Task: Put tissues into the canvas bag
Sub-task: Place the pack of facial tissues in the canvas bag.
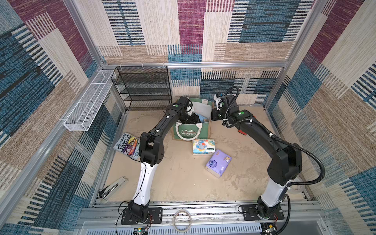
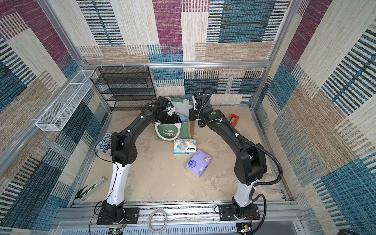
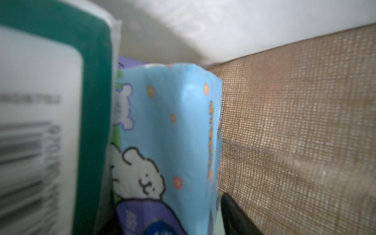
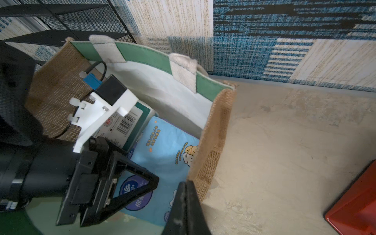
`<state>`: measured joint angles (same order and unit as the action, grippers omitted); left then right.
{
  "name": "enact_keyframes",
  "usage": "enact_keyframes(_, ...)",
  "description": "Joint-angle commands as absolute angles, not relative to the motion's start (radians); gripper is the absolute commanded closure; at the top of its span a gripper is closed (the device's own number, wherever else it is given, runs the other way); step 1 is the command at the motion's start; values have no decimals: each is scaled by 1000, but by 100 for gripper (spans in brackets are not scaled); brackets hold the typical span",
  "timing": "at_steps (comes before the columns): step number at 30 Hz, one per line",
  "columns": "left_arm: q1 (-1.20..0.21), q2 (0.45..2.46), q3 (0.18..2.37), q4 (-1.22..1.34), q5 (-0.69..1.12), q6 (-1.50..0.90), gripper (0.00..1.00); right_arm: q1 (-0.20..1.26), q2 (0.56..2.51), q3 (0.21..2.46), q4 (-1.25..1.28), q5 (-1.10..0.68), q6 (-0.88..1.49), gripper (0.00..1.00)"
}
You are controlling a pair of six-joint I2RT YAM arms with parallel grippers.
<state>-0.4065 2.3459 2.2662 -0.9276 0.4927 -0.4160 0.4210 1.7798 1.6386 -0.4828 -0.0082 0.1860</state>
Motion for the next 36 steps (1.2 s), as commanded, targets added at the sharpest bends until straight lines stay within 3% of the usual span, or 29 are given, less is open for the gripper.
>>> enact_keyframes(1, -405, 2326, 2289, -963, 461, -388, 28, 414, 1762, 1627, -444, -12, 201, 100)
enact_keyframes(2, -406, 2325, 2295, -963, 471, -391, 19, 413, 1760, 1622, -440, -17, 203, 100)
enact_keyframes(7, -423, 2313, 2318, -963, 484, -408, 12, 410, 1758, 1610, -435, -29, 204, 99)
enact_keyframes(8, -427, 2308, 2322, -963, 478, -411, 1, 410, 1755, 1607, -434, -26, 204, 99)
enact_keyframes(12, -437, 2278, 2345, -962, 457, -424, 1, 404, 1728, 1587, -425, -28, 203, 92)
enact_keyframes(25, -482, 2134, 2343, -905, 331, -407, 1, 341, 1528, 1386, -349, -88, 193, 25)
enact_keyframes(31, -512, 2024, 2223, -812, 249, -399, 1, 319, 1412, 1261, -296, -80, 166, 8)
enact_keyframes(36, -539, 1904, 2066, -706, 196, -390, 1, 304, 1286, 1108, -209, -74, 170, 1)
